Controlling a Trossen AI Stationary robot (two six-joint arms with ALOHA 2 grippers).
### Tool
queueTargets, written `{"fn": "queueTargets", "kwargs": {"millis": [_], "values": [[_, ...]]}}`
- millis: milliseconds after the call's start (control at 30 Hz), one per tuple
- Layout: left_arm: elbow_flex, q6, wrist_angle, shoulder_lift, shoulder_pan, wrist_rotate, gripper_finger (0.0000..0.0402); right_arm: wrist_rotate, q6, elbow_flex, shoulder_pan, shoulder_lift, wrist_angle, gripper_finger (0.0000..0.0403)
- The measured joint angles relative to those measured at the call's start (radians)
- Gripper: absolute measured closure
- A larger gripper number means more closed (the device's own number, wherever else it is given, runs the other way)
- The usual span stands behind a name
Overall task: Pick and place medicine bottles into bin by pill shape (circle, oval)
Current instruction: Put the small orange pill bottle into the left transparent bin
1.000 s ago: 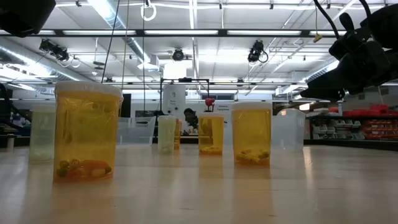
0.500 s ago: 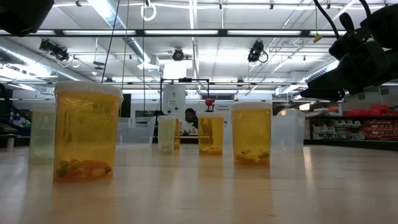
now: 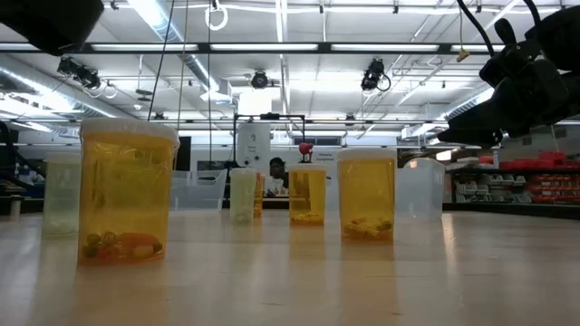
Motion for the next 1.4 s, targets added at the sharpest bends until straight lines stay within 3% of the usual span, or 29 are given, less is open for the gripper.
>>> {"fn": "queueTargets", "kwargs": {"millis": [700,1067,1400], "values": [[0.226,0.377,-0.264,-0.004,0.158,-0.071,0.0283,0.0,0.0,0.0,0.0,0.0,0.0,0.0127],[0.235,0.618,-0.332,-0.004,0.251,-0.127,0.0279,0.0,0.0,0.0,0.0,0.0,0.0,0.0127],[0.235,0.863,-0.378,-0.004,0.382,-0.242,0.0287,0.0,0.0,0.0,0.0,0.0,0.0,0.0127]]}}
